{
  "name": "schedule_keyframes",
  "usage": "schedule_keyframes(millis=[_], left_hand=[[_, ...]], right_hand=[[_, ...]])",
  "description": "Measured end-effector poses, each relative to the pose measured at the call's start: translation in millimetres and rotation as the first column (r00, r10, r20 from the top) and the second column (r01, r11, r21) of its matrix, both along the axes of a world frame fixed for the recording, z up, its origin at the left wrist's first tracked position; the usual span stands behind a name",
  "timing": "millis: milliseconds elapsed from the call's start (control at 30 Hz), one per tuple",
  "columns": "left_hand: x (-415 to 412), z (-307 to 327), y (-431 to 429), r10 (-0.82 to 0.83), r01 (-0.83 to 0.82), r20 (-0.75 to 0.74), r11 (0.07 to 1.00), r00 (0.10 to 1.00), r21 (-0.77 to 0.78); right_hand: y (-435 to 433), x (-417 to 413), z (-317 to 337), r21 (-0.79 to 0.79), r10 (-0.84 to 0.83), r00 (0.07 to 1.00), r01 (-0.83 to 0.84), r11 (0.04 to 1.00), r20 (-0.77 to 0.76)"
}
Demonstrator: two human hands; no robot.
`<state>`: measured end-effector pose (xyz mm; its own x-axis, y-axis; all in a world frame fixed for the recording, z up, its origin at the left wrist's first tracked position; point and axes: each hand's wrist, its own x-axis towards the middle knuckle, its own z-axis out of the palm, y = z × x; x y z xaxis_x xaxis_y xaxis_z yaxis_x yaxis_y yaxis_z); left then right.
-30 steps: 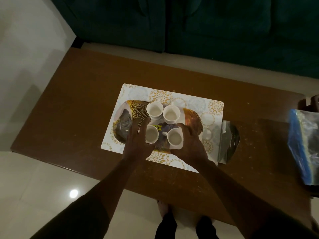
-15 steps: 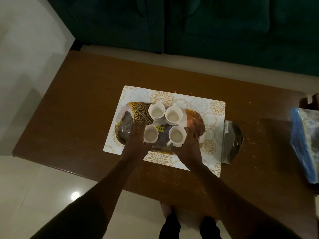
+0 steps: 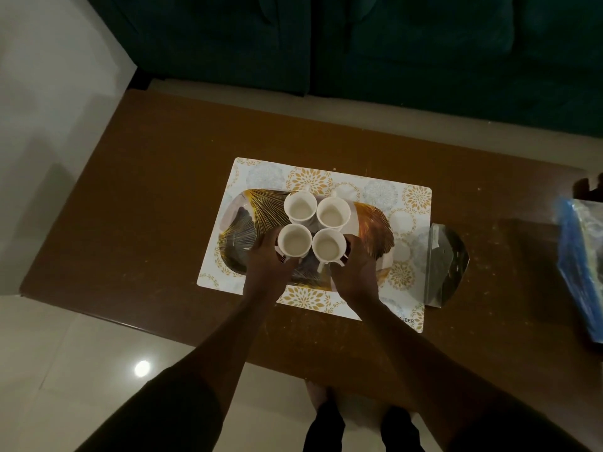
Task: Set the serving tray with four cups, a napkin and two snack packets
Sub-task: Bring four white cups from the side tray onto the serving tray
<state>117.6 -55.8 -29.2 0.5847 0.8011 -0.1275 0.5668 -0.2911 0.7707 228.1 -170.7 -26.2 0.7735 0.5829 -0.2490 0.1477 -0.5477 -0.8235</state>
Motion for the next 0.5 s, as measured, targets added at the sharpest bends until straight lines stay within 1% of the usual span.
schedule_keyframes(millis=[200, 400, 500], left_hand=[[1.8, -3.0, 4.8, -0.006, 0.005, 0.019, 0.999, 1.000, 0.046], [-0.8, -7.8, 6.9, -0.019, 0.018, 0.021, 0.999, 1.000, 0.036], [-2.9, -8.1, 6.9, -0.050, 0.051, -0.016, 0.998, 0.999, 0.037]], right_hand=[[2.6, -1.5, -1.3, 0.000, -0.003, 1.000, 0.003, 1.000, 0.027], [3.2, -1.6, -0.1, -0.002, -0.007, 1.000, 0.007, 1.000, 0.012], [1.8, -1.8, 1.4, -0.013, 0.006, 1.000, -0.006, 1.000, 0.004]])
